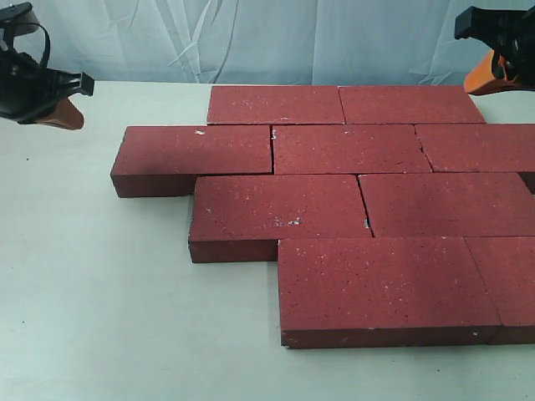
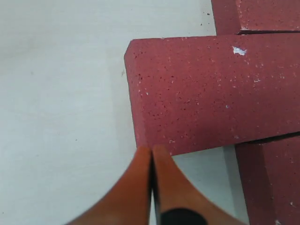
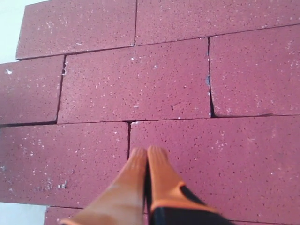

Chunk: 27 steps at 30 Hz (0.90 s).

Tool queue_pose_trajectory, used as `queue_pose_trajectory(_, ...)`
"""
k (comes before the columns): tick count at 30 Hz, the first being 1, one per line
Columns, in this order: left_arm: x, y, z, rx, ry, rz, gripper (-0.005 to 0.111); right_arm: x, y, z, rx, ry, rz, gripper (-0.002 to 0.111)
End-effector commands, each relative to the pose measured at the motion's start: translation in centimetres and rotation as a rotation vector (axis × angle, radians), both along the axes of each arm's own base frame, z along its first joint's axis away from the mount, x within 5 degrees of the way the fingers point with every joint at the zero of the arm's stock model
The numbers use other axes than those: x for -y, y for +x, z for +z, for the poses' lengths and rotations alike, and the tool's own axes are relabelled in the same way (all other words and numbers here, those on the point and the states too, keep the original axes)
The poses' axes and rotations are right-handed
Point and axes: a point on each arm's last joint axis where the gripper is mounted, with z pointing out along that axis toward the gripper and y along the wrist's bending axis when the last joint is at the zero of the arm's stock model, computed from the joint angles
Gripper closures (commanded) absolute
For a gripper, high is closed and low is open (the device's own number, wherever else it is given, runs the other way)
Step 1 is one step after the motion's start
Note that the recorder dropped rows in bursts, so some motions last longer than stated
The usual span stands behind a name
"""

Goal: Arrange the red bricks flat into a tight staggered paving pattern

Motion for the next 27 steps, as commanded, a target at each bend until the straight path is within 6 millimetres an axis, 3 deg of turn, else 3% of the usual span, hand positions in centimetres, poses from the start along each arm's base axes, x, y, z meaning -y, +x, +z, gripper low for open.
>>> queue_pose_trajectory(1, -0.1, -1.9, 1.9, 0.026, 0.020, 0.002, 0.107, 0.4, -0.1, -0.3, -0.021, -0.046, 0.015, 0.109)
queue_pose_trajectory(11, -0.4, -6.3, 5.4, 0.113, 0.064, 0.051, 0.107, 0.8, -1.3, -1.1, -0.154, -0.126, 0.075, 0.109)
queue_pose_trajectory(19, -1.1, -10.0, 7.7, 0.185, 0.141, 0.108, 0.107, 0.7, -1.9, -0.7, -0.157, -0.125, 0.083, 0.109)
queue_pose_trajectory(27, -1.1, -13.1, 8.7, 0.272, 0.141, 0.125, 0.107, 0.8, -4.9, -0.7, -0.108, -0.128, 0.066, 0.109)
